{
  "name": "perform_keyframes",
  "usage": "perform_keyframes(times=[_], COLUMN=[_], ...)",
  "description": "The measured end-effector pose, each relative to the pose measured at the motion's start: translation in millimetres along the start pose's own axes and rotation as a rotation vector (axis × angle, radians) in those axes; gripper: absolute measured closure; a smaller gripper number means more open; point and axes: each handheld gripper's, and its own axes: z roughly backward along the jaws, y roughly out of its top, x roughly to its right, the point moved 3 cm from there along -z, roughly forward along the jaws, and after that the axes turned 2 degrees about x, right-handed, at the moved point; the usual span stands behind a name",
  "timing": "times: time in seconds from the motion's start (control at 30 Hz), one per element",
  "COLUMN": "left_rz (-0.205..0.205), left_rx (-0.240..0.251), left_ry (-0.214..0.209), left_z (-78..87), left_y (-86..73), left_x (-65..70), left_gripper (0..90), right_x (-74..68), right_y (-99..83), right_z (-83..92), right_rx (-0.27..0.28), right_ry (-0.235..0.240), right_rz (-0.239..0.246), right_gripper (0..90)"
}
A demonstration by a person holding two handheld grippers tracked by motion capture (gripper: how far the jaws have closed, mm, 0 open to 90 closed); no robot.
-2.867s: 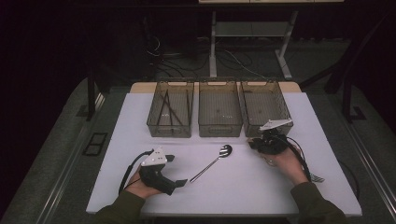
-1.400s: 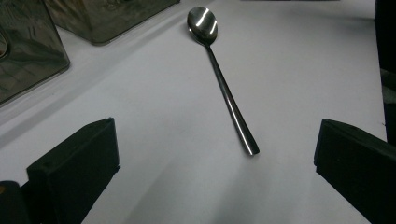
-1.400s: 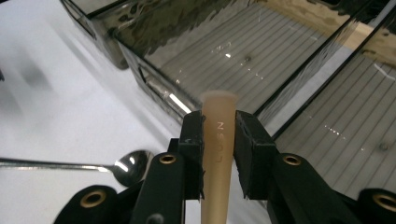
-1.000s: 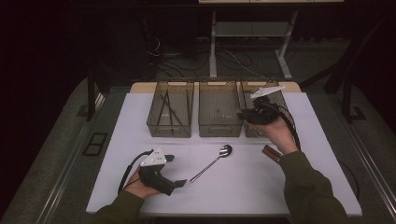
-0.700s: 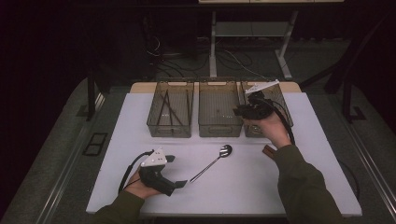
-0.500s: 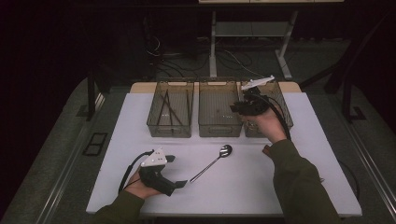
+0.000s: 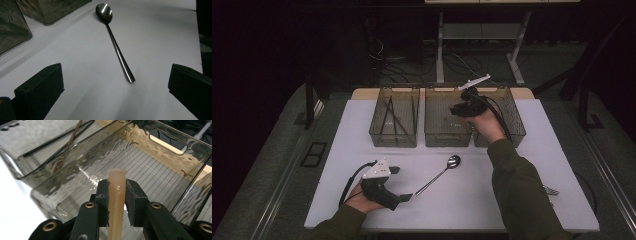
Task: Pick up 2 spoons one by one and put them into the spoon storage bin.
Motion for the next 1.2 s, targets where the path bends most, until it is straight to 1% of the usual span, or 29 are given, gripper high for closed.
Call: perform_keyframes(times=[0.17, 0.27, 0.33, 0.43, 0.47, 0.5, 0.57, 0.63, 0.67, 0.77, 0.8, 0.83, 0.97, 1.0, 1.07, 1.13, 1.2], left_rz=[-0.001, 0.007, 0.012, 0.006, 0.006, 0.006, 0.006, 0.006, 0.007, 0.004, 0.004, 0.003, 0.008, 0.003, 0.0, 0.0, 0.001], left_rx=[-0.001, 0.001, 0.006, 0.001, 0.001, 0.001, 0.002, 0.002, 0.002, 0.001, 0.001, -0.001, 0.005, 0.002, -0.004, -0.003, 0.001], left_ry=[-0.003, -0.007, -0.008, -0.008, -0.008, -0.008, -0.008, -0.009, -0.009, -0.009, -0.009, -0.009, -0.009, -0.007, -0.006, -0.005, -0.005], left_z=[-0.1, -0.3, -0.4, -0.1, -0.2, -0.2, -0.2, -0.2, -0.2, -0.3, -0.3, -0.3, -0.5, -0.5, -0.2, -0.1, -0.7], left_y=[-0.1, -0.2, 0.0, -0.2, -0.2, -0.2, -0.1, -0.1, -0.2, -0.1, -0.1, -0.2, 0.0, -0.1, -0.3, -0.2, -0.3], left_x=[0.1, 1.2, 1.6, 1.1, 1.2, 1.2, 1.4, 1.4, 1.4, 1.4, 1.5, 1.5, 2.0, 1.3, 0.7, 0.9, 1.1], left_gripper=[0.0, 0.0, 0.0, 0.0, 0.0, 0.0, 0.0, 0.0, 0.0, 0.0, 0.0, 0.0, 0.0, 0.0, 0.0, 0.0, 0.0], right_x=[0.7, -0.6, -0.6, -1.6, -1.8, -0.1, 1.1, 3.0, 3.4, 3.1, 2.8, 2.1, -0.3, -1.1, -2.7, -5.7, -9.0], right_y=[2.8, 5.0, 5.5, 4.6, 4.1, 3.2, 1.6, 0.4, 0.0, -0.4, -0.5, -0.4, -0.1, 0.0, -0.1, -0.6, -2.1], right_z=[-11.1, -17.0, -20.6, -26.6, -28.3, -30.1, -32.3, -34.2, -34.2, -32.5, -31.7, -30.6, -23.0, -20.1, -13.3, -5.3, 2.6], right_rx=[-0.01, -0.011, -0.013, -0.014, -0.019, -0.023, -0.028, -0.026, -0.03, -0.029, -0.024, -0.024, -0.012, -0.007, 0.005, 0.025, 0.035], right_ry=[-0.008, -0.007, -0.009, 0.0, 0.0, -0.006, -0.009, 0.006, 0.012, 0.013, 0.005, 0.007, 0.015, 0.019, 0.03, 0.03, 0.045], right_rz=[0.004, 0.002, 0.011, 0.006, -0.002, 0.006, -0.007, -0.032, -0.039, -0.05, -0.051, -0.055, -0.049, -0.047, -0.042, -0.032, -0.025], right_gripper=[73.6, 73.5, 73.6, 73.5, 73.4, 73.3, 72.2, 58.8, 56.2, 48.6, 45.1, 43.8, 41.3, 41.1, 39.6, 38.7, 38.3])
